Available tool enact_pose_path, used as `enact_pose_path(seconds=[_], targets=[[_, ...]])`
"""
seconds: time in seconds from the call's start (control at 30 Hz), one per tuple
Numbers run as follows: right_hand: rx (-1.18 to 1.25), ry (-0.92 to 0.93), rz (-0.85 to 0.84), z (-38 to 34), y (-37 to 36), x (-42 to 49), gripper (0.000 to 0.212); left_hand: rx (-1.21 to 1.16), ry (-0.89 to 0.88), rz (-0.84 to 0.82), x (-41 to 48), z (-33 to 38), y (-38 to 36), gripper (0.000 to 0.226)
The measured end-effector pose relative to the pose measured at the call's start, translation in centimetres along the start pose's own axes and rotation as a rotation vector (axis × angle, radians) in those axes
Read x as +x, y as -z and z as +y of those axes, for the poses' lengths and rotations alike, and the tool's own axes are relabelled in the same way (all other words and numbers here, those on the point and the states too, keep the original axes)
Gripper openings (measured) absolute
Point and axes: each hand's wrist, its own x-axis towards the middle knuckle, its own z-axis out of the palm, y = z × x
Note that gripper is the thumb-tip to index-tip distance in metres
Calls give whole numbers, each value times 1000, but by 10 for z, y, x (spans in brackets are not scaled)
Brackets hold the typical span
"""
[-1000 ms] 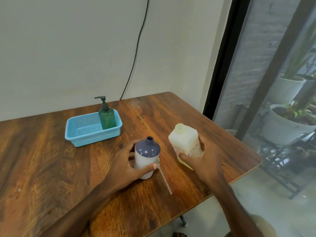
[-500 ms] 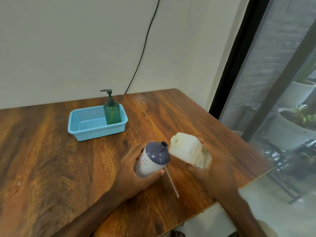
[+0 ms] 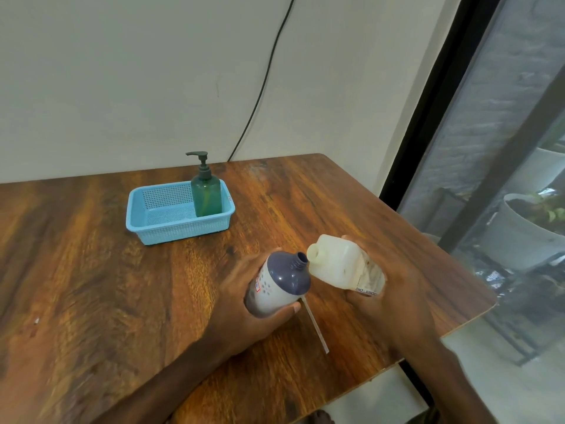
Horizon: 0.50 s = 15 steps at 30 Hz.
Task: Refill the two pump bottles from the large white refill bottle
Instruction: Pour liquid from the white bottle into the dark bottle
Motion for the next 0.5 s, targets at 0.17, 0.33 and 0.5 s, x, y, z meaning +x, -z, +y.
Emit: enact_pose_path(seconds=[0.17, 0.33, 0.5], targets=[[-1, 10, 17, 7, -1, 2, 57, 3, -7, 7, 0, -2, -1, 86], [-32, -4, 29, 2, 3, 5, 67, 13, -41, 12, 1, 1, -1, 84], [-180, -24, 8, 6, 9, 6, 76, 17, -45, 12, 1, 0, -3, 85]])
